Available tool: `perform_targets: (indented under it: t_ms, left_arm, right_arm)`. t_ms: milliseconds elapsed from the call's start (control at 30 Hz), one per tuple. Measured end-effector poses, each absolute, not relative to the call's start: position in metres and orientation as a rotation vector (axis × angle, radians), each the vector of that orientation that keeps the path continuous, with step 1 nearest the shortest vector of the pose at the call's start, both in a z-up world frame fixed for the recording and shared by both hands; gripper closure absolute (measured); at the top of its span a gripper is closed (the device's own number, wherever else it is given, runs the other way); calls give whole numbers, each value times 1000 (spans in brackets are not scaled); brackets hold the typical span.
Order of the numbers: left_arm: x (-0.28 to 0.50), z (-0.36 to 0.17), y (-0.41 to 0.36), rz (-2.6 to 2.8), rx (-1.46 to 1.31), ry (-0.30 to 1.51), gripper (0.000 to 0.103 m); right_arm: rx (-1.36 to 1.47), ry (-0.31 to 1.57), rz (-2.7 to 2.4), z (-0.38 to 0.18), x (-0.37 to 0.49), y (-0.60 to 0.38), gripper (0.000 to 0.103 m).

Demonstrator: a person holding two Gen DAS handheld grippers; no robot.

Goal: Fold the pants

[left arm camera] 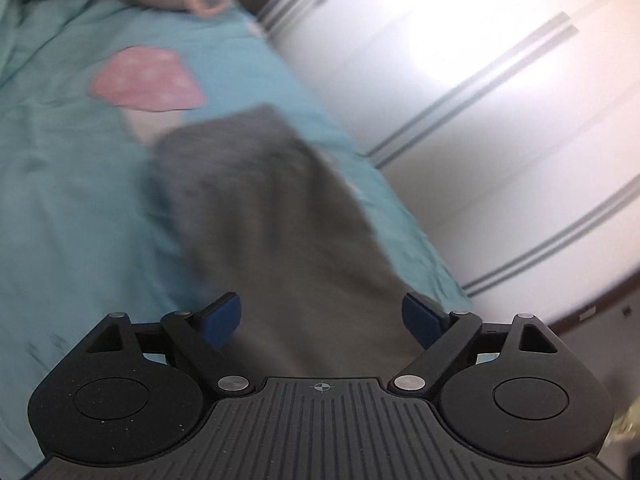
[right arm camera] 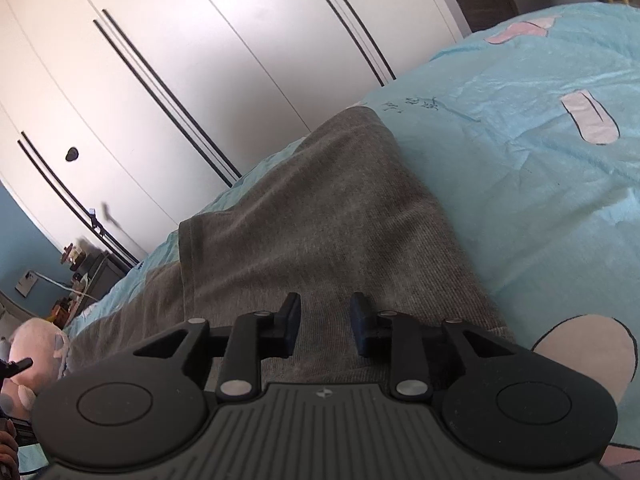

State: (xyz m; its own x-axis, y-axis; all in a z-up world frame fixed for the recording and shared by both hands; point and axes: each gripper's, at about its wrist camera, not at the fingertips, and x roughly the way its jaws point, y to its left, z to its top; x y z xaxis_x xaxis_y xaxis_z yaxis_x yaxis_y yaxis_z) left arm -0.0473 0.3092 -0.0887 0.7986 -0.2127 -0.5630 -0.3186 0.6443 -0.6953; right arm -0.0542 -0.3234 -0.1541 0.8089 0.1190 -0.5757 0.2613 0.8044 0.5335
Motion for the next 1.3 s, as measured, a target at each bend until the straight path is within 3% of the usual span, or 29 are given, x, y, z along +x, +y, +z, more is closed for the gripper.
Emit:
perform_targets:
  t_ms: [200,367,467,600,900,1067,1167,1300]
  left_arm:
    - [-40,-130,355,46,-1071,702,12]
    - [-27,-149,363,43,-1074,725,12]
    - [-24,-152,365,32,-1061,711,16]
    - [-14,-161,374,43,-1059,727,34]
    - [-8,-160,377,-40,-1029,633,40]
    - [-8,-167,370,-42,-981,606,39]
    - [0,-174,378,-51,-1061,590,29]
    - [8,-176,376,-51,-1089,580,27]
  right_arm:
    - [575,638,-62,-151,-51,-313,57]
    - [559,640,-60,-149,-50,-310,52]
    - [544,643,-55,-148,-48,-307,45]
    - [520,645,-54,-148,-48,-303,43]
    - [493,648,-49,-147,-47,-298,37]
    - [494,643,-50,-147,-48,-299,36]
    - [483,644,-43,-147,-47,-297,32]
    - [484,644,-40,-146,-46,-297,30]
